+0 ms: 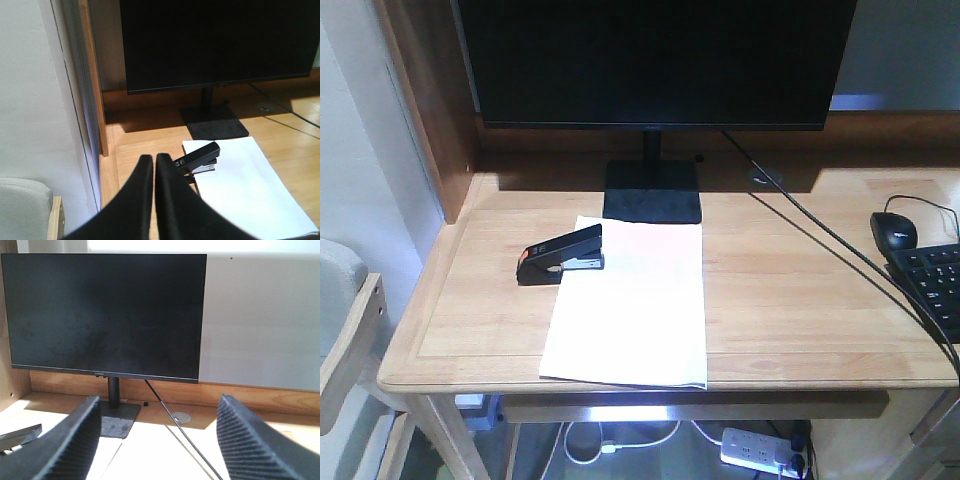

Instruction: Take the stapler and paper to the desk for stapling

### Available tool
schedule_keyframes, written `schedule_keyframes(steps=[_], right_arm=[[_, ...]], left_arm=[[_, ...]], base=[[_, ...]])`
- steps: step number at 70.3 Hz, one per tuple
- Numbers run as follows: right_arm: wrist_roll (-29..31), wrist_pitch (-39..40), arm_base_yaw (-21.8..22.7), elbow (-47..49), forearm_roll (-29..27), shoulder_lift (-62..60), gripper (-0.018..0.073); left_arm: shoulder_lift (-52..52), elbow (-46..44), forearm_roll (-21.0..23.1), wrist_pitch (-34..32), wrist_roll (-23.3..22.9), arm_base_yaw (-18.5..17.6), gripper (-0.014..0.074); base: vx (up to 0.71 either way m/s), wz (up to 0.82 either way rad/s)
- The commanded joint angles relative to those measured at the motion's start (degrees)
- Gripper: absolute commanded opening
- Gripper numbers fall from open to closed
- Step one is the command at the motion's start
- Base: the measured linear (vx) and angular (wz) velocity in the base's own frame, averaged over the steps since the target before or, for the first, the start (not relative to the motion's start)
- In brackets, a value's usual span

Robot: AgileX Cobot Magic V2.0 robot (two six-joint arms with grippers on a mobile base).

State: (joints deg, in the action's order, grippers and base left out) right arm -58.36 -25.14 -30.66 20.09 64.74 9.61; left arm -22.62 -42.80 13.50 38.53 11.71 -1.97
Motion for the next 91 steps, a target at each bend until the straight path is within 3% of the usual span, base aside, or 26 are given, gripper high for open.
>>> schedule_keyframes(steps=[1, 21, 37, 52, 61, 73, 91], right_arm=[[0.39, 1.97, 0.38, 1.40, 2.00, 0.61, 0.0465], [0.39, 1.97, 0.38, 1.40, 2.00, 0.61, 0.0465], [0.39, 1.97, 0.38, 1.40, 2.10, 0.61, 0.0465], [1.04, 1.70, 0.38, 1.40, 6.31, 0.61, 0.0447], [0.27, 0.67, 0.38, 1.40, 6.18, 0.61, 0.0337], [0.20, 0.19, 0.38, 1.40, 6.24, 0.61, -0.0013], [0.16, -1.13, 0.38, 1.40, 6.25, 0.61, -0.0010]], left_arm=[[5.82, 2.89, 1.25, -4.47, -0.06, -0.25, -0.0006], [19.19, 11.19, 1.07, -4.44, 0.00, -0.25, -0.0006], [19.65, 11.75, 1.07, -4.05, 0.00, -0.25, -0.0006], [19.65, 11.75, 1.07, -4.05, 0.00, -0.25, -0.0006], [19.65, 11.75, 1.07, -4.05, 0.00, -0.25, -0.0006], [19.65, 11.75, 1.07, -4.05, 0.00, -0.25, -0.0006], [19.65, 11.75, 1.07, -4.05, 0.00, -0.25, -0.0006]], base=[[0.00, 0.00], [0.00, 0.00], [0.00, 0.00], [0.00, 0.00], [0.00, 0.00], [0.00, 0.00], [0.00, 0.00]])
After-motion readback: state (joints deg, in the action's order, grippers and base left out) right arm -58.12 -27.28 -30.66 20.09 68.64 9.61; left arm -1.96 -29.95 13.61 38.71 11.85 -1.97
